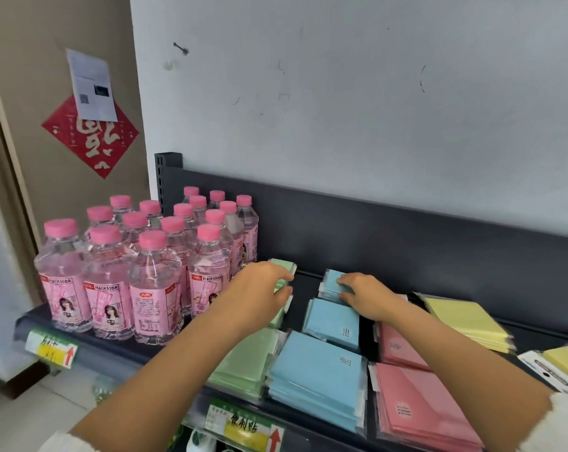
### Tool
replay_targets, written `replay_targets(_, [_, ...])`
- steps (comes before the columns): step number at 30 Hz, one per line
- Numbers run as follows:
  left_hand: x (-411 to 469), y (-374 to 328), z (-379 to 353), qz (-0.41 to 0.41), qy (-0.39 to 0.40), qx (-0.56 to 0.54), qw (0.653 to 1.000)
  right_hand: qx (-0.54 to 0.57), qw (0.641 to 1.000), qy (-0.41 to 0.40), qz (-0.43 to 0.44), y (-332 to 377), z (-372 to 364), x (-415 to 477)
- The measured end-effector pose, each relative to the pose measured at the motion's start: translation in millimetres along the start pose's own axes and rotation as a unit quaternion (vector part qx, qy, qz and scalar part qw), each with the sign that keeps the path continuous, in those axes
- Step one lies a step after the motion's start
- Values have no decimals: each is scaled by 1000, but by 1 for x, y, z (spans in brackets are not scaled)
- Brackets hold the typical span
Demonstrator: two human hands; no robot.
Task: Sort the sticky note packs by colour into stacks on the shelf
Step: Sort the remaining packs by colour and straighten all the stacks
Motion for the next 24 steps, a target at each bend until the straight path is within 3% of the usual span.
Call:
replay_targets(4, [1,-5,-3,-10,5,22,1000,63,996,-56,7,0,21,-11])
replay_targets(11, [6,-37,-24,-76,9,123,989,67,991,-118,2,-24,47,-72])
replay_targets(20, [-5,-105,-68,-188,22,73,979,98,973,-202,-57,-62,60,-170])
replay_targets(24, [-9,-135,-86,-219,44,69,972,110,969,-202,-94,-80,53,-201])
Point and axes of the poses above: each hand's wrist, its own x-axis towards the middle knuckle, its own z-axis out of the back of the hand, y = z × x, the point moved 8 cm from there along x, towards the middle knuckle, and after that the axes turned 1 degree about y, right-handed, at the moved point
